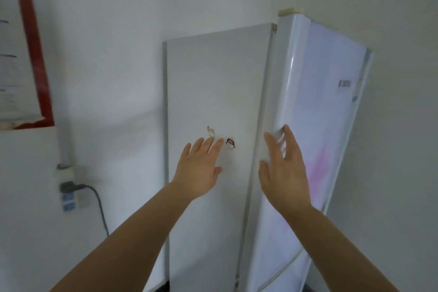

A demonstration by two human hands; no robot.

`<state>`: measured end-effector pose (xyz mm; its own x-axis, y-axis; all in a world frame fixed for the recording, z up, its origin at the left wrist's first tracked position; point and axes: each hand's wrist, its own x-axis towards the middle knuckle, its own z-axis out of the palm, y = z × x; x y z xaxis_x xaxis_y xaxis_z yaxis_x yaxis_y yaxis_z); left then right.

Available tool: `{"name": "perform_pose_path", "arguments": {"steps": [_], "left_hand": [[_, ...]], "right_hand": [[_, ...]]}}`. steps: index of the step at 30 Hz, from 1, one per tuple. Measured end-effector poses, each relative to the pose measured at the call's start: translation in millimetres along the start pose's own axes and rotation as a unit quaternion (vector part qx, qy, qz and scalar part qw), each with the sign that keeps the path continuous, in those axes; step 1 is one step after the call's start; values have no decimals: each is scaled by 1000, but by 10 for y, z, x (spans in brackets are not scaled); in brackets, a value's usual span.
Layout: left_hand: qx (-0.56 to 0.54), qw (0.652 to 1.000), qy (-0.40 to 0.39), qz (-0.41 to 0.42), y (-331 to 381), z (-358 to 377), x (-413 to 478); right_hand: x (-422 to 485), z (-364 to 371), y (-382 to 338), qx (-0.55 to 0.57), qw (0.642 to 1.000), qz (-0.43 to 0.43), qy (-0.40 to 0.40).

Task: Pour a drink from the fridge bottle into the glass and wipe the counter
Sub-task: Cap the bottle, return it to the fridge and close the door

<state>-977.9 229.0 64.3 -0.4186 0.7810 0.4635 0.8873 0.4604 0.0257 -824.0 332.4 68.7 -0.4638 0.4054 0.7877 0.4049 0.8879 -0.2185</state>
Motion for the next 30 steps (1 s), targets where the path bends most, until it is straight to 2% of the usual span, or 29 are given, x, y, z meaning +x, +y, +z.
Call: {"name": "perform_pose_path", "arguments": {"steps": [2, 4, 7, 9, 12, 15, 25, 30], "left_hand": [[17, 998, -46, -41, -39, -9, -264], [35, 992, -92, -83, -94, -33, -566], [71, 974, -157, -144, -220, -71, -1088], [89, 956, -206, -187, -329, -98, -1475], [99, 925, -262, -257, -504, -168, -2085], [97, 898, -281, -325, -668, -308, -2691], [93, 785, -267, -551, -1248, -854, -4474], [81, 732, -257, -625, -1595, -1119, -5215]], "right_hand": [[-261, 103, -47, -51, 997, -22, -49], [-546, 192, -181, -72, 988, -39, -134], [-934, 366, -413, -30, 946, -83, -312], [-1124, 447, -610, -5, 917, -121, -379], [-1326, 529, -995, 44, 885, -183, -426], [-1521, 611, -1456, 88, 855, -232, -456], [-2174, 793, -3212, 175, 741, -412, -501], [-2482, 920, -4176, 193, 680, -488, -511]]}}
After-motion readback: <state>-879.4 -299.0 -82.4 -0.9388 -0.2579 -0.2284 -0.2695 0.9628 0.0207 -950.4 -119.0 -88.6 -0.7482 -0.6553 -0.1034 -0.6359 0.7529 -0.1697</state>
